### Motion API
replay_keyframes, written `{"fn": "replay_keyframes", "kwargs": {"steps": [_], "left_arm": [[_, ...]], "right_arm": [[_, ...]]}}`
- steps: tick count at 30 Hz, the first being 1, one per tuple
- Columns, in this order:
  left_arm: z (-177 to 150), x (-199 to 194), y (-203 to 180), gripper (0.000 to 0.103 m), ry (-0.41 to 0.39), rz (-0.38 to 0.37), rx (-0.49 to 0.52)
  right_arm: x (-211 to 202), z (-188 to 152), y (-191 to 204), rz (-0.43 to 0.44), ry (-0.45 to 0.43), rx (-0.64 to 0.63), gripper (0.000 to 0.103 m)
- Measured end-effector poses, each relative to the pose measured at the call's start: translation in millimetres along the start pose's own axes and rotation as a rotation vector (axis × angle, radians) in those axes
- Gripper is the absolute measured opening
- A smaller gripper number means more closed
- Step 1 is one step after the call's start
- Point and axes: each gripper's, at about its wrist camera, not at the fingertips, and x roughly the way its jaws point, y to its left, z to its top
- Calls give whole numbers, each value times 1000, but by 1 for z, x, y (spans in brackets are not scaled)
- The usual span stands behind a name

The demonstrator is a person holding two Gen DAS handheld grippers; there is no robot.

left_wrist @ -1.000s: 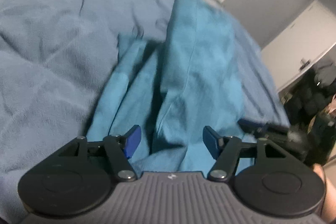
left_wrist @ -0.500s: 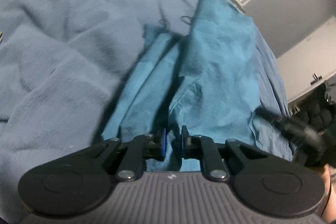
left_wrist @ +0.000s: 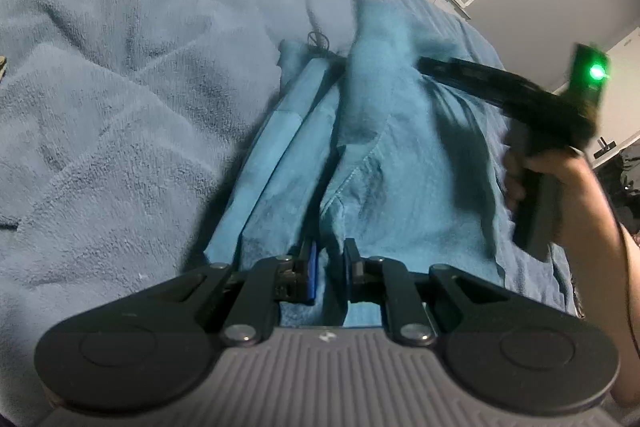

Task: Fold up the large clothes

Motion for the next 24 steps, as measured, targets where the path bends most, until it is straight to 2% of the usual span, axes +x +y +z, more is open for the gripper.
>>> {"fn": "replay_keyframes", "kwargs": {"steps": [1, 4, 6, 9, 11, 13, 15, 17, 20, 24], "left_arm": [[0, 1, 0, 10, 1, 2, 2], [1, 5, 1, 10, 9, 16, 10], [2, 8, 1, 10, 16, 23, 16], [4, 17, 2, 10, 29, 29, 12], [5, 18, 5, 10, 32, 18, 1], [7, 20, 4, 10, 34, 14, -3], [7, 21, 4, 10, 37, 15, -3], [8, 22, 6, 10, 38, 15, -4], [8, 20, 7, 10, 37, 17, -2], [7, 17, -1, 10, 29, 40, 15]], "right_arm": [[8, -1, 4, 12, 11, -14, 34], [38, 0, 23, 11, 63, -85, 20], [58, 5, 29, 36, 127, -70, 4], [81, 13, 31, 56, 204, -46, 4], [83, 17, 31, 89, 217, -63, 4], [64, 21, 24, 147, 185, -33, 10], [33, 21, 7, 184, 107, 12, 29], [-7, 10, -7, 186, 25, -21, 31], [-56, -21, -20, 171, -48, -94, 32], [-96, -67, -23, 248, -37, -117, 32]]}}
